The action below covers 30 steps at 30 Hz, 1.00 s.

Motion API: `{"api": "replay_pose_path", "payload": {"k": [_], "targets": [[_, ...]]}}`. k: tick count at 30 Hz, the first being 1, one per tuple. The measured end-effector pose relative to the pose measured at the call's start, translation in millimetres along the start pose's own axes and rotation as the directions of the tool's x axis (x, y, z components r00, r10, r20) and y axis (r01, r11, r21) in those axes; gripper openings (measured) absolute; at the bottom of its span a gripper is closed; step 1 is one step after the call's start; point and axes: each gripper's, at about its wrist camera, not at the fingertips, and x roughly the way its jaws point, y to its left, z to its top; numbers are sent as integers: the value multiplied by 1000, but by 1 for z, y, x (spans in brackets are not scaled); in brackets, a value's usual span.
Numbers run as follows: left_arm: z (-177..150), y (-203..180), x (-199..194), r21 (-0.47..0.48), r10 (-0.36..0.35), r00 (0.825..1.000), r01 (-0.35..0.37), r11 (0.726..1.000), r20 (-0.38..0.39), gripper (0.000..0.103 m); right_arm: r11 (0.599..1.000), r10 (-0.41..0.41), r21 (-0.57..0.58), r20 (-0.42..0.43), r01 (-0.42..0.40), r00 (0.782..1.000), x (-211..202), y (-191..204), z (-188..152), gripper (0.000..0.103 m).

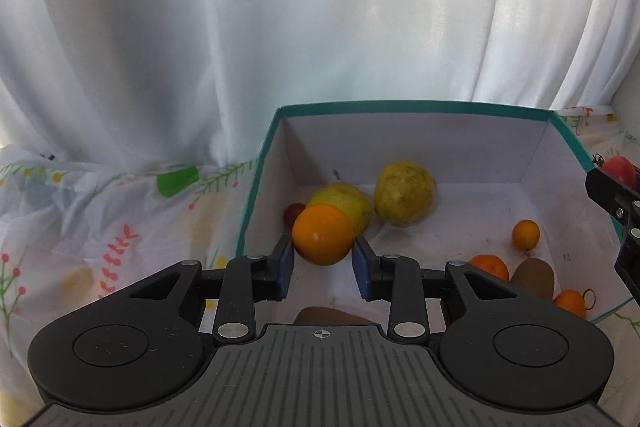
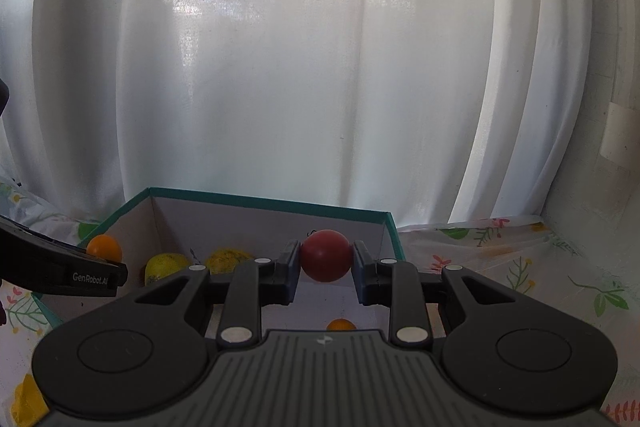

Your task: Organize fruits

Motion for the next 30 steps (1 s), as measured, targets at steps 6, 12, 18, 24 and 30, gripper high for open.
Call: {"api": "replay_pose_path", "payload": {"k": [6, 12, 18, 24, 30], "targets": [[-3, 1, 11, 3, 11, 1000, -11, 1000, -28, 35, 1000, -3, -4, -36, 3, 999, 17, 0, -4, 26], [-6, 0, 18, 12, 25, 999, -24, 1000, -48, 35, 1000, -18, -17, -67, 17, 998, 27, 0, -12, 27], [-6, 8, 6, 7, 18, 1000, -18, 1000, -9, 69, 998, -41, 50, -3, 42, 999, 2, -12, -12, 73], [-7, 16, -33, -42, -37, 994, 41, 998, 104, 98, 992, -47, 122, 31, 43, 998, -27, -28, -11, 103], [-19, 8, -51, -17, -24, 995, 26, 1000, 93, 98, 983, -27, 180, -105, 46, 994, -32, -30, -15, 103]]}}
